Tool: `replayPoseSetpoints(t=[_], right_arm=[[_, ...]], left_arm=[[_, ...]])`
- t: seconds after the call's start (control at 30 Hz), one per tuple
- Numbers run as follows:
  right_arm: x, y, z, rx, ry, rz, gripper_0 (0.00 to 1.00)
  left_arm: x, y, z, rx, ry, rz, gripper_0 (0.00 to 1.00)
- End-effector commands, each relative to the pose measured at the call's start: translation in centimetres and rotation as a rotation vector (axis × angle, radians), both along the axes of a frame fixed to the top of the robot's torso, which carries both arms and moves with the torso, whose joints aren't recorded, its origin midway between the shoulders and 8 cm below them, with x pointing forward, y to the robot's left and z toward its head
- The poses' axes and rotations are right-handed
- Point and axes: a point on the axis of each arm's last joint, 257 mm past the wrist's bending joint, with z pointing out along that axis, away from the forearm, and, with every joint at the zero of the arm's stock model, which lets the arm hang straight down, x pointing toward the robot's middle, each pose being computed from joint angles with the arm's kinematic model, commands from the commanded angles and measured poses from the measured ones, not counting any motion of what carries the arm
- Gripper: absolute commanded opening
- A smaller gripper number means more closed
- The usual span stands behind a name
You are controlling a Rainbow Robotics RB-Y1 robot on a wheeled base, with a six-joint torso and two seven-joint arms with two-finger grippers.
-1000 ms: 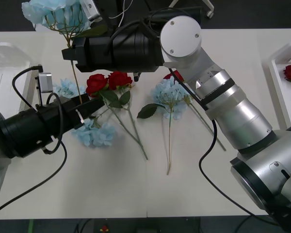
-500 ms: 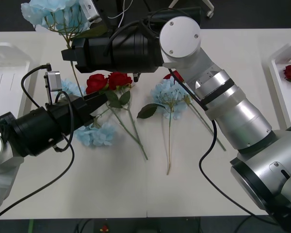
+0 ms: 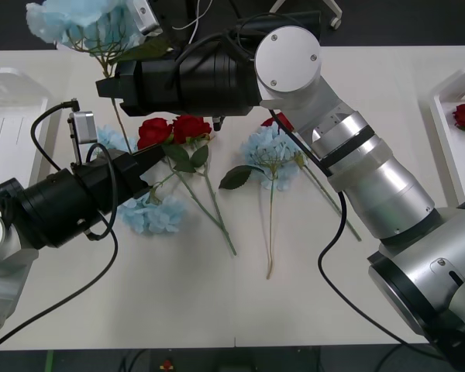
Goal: Put the red flowers into the right box and the blue flowers into the left box
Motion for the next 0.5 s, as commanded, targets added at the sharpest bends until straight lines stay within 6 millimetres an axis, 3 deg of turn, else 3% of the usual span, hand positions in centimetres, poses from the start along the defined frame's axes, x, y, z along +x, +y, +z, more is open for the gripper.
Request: replayPoseSetpoints(t=[0.03,0.1,0.23,0.4,0.5], right_arm=[[-1.8,2.4,3.2,0.028,-0.046,0.050,0.92],[-1.8,2.4,3.2,0.029,-0.044,0.050,1.00],[-1.6,2.2,3.3,0.029,-0.043,0.045,1.00],[-1.1,1.8,3.1,0.019,-0.057,0.030,1.00],[-0.2,0.8,2.8,0.001,-0.065,0.011,1.00]], left_arm=[[0.3,-1.0,3.1,-0.033,-0.056,-0.009,0.00],[0.5,-0.6,3.3,-0.039,-0.055,0.000,0.00],[1.2,1.1,4.4,-0.033,-0.072,0.024,0.00],[2.5,7.1,5.5,0.047,-0.028,0.094,0.00],[3.3,12.2,5.7,0.098,0.050,0.169,0.00]])
